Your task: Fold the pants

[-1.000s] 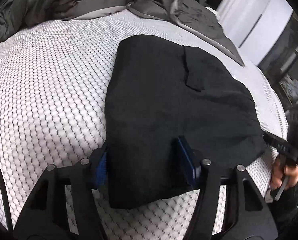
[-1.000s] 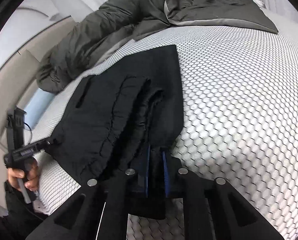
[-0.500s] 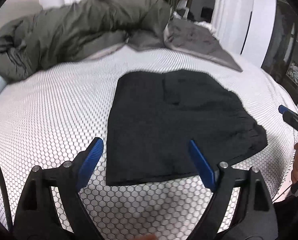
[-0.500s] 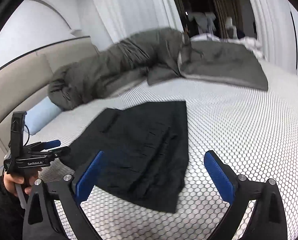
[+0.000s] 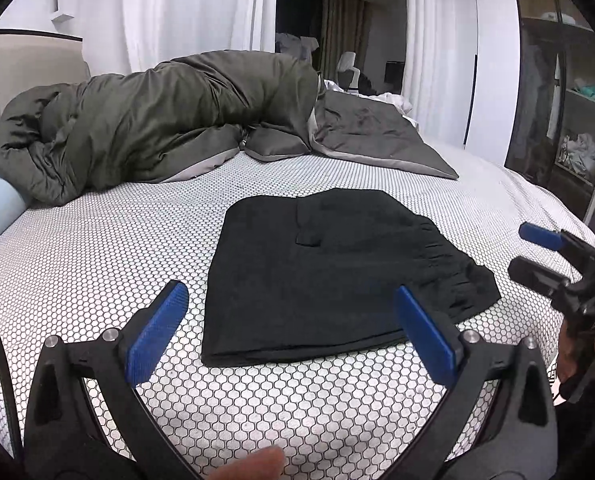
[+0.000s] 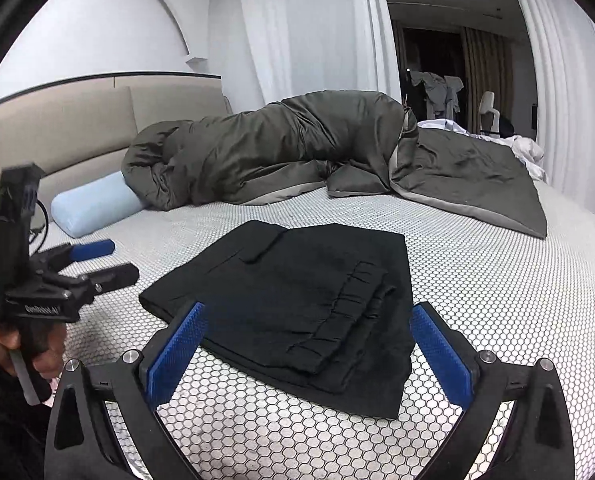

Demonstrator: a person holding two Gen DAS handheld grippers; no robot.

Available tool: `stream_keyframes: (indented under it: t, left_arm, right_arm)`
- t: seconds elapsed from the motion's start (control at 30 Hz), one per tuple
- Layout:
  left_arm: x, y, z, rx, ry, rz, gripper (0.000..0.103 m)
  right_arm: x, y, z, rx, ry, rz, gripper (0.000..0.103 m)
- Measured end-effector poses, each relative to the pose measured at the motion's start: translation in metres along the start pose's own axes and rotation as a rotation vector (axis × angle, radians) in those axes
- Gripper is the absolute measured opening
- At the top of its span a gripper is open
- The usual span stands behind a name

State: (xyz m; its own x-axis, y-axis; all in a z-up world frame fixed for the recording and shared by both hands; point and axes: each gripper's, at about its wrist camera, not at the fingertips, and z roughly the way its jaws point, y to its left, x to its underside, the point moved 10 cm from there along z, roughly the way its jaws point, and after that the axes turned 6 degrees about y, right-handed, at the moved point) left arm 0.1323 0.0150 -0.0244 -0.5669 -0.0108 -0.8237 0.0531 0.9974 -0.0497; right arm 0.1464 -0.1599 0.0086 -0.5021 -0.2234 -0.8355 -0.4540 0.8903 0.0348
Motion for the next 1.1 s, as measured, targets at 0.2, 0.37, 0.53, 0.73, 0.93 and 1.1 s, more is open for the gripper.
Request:
stream_keyframes:
  t: [0.2, 0.37, 0.53, 0.73, 0.93, 1.1]
  left_arm:
    - [-0.001, 0.000, 0.008, -0.010, 0.008, 0.006, 0.102]
    - [-0.001, 0.000, 0.018, -0.013, 0.015, 0.021, 0.102]
    - [0.000, 0.001, 0.022, -0.013, 0.022, 0.025, 0.102]
    - [0.001, 0.005, 0.027, -0.016, 0.033, 0.026, 0.102]
    - [0.000, 0.008, 0.028, -0.023, 0.031, 0.019, 0.102]
    - [-0.001, 0.011, 0.030, -0.025, 0.031, 0.008, 0.102]
  right_arm:
    - [0.005, -0.001, 0.003, 0.004, 0.014, 0.003, 0.103]
    - [0.004, -0.004, 0.003, -0.005, 0.006, 0.013, 0.103]
    - [0.006, -0.004, 0.003, -0.005, 0.014, 0.004, 0.103]
    - [0.006, -0.004, 0.004, -0.005, 0.017, 0.006, 0.103]
    - [0.007, -0.001, 0.007, -0.001, 0.025, -0.001, 0.103]
    - [0.007, 0.001, 0.010, 0.008, 0.027, -0.009, 0.103]
